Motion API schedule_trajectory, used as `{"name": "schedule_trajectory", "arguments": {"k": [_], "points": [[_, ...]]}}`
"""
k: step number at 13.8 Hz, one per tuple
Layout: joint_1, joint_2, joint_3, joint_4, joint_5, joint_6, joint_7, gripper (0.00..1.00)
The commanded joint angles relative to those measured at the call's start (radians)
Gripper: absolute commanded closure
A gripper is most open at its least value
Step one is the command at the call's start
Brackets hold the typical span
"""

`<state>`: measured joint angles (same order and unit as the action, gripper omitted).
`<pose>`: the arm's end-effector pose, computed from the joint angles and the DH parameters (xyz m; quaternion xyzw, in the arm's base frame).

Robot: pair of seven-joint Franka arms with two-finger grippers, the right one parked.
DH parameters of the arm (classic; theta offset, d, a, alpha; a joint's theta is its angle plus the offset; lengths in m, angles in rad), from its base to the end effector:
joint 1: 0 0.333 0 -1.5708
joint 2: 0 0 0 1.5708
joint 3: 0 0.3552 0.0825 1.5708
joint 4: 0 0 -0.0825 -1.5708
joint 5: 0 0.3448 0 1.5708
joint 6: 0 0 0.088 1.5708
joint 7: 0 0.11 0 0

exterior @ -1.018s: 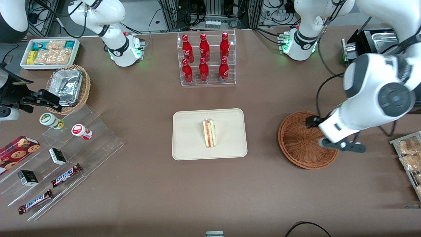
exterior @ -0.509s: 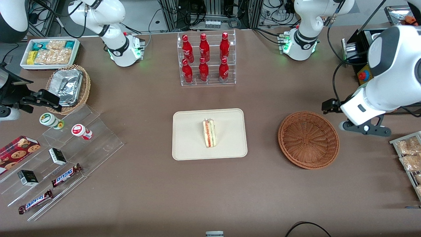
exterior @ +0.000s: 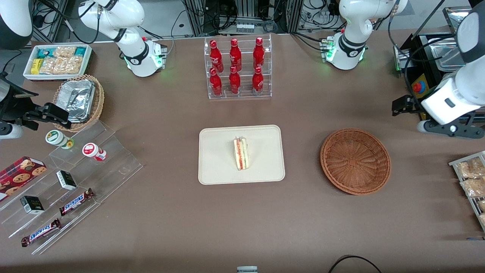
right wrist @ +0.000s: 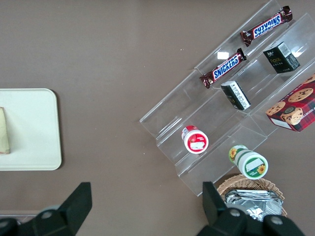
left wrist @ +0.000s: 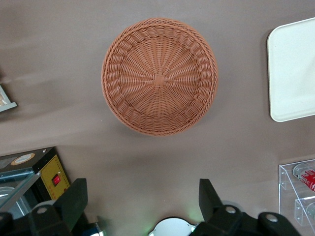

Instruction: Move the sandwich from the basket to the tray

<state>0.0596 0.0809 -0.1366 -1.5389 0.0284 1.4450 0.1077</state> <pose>0.5256 -0.0337 0.6226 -0.9920 0.0916 0.0870 0.0074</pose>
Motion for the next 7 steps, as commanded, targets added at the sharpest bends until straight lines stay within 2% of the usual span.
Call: {"name": "schedule_trajectory", "arguments": {"k": [1,7], "points": [[0.037,-0.046,-0.024,-0.024,0.005,-0.011,0.018,0.0],[0.078,-0.075,-0.054,-0.024,0.007,-0.008,0.017,0.0]]}}
